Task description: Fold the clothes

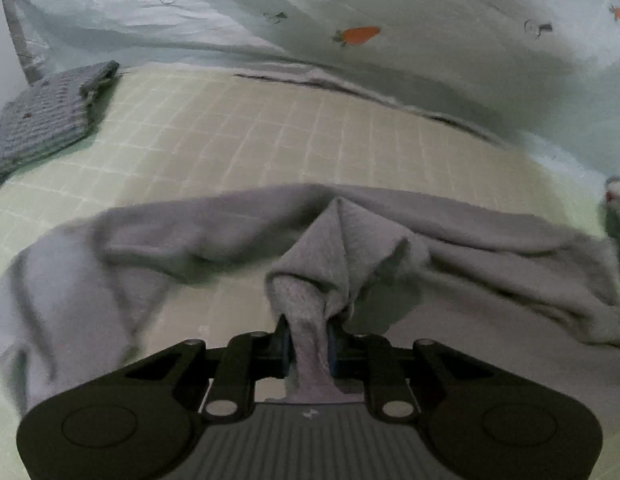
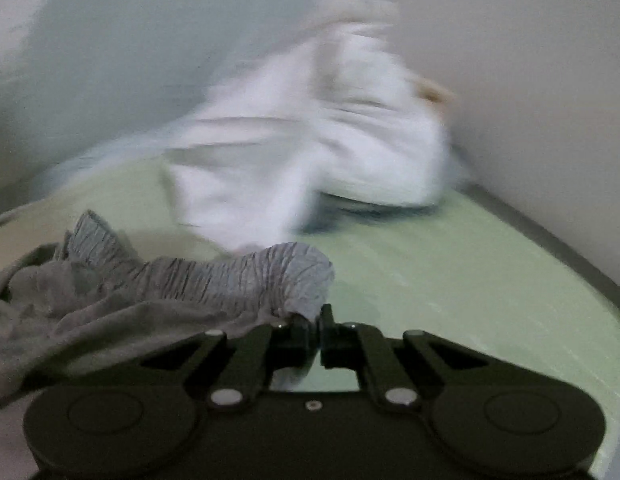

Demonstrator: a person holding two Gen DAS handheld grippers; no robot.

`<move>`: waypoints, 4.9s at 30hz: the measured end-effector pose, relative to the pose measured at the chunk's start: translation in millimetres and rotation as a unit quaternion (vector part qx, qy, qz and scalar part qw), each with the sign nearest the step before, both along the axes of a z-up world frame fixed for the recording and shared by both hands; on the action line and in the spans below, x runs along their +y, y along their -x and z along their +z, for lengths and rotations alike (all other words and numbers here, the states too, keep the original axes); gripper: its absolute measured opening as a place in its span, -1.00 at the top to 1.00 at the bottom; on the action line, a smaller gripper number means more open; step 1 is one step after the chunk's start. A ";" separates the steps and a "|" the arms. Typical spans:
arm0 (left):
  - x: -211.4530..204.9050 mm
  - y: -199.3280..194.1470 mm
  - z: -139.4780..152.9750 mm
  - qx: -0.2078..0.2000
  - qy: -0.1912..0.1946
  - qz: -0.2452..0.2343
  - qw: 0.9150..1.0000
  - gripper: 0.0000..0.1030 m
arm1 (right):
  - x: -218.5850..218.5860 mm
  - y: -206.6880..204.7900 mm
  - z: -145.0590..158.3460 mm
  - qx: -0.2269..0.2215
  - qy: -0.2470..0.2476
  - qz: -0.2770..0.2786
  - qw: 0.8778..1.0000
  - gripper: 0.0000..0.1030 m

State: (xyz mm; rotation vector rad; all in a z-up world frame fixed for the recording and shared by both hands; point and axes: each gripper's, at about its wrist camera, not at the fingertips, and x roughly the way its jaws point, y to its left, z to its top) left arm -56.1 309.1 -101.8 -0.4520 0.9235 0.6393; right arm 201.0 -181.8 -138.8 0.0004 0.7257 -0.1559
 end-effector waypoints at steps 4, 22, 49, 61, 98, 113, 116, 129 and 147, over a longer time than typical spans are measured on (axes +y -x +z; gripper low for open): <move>24.7 46.8 -6.2 0.005 0.023 0.065 0.998 0.64 | -22.8 31.4 -4.4 0.018 0.004 -0.023 1.000 0.88; 14.8 88.6 -7.7 -0.028 0.058 0.035 0.997 -0.39 | 109.8 93.6 12.9 0.013 0.061 0.093 0.994 -0.59; 116.6 253.4 37.9 -0.028 -0.070 0.323 0.944 -0.28 | 130.8 146.2 -13.8 0.079 0.035 0.129 0.988 -0.64; 54.9 201.0 -16.8 0.023 0.023 0.223 0.974 -0.45 | 77.2 127.8 -0.8 0.026 -0.027 0.066 0.997 -0.92; 59.7 226.5 -17.8 0.063 0.004 0.231 0.971 -0.51 | -24.2 96.2 -2.0 0.031 0.058 -0.088 0.994 -0.45; 113.9 171.9 -19.6 -0.013 0.013 0.119 0.993 -0.50 | 103.6 156.7 1.4 0.023 0.098 0.040 0.994 -0.86; 130.8 165.5 -30.3 -0.024 0.036 0.114 0.993 -0.50 | 128.0 152.8 -0.2 0.022 0.103 0.058 0.993 -0.86; 200.8 196.2 -36.7 -0.068 0.046 0.260 0.962 0.98 | 217.8 120.6 -5.9 0.030 0.129 0.133 0.982 -0.86; 206.4 142.4 -15.5 -0.013 -0.016 0.167 0.986 -0.36 | 339.5 124.0 -0.5 0.018 0.044 0.331 0.943 -0.87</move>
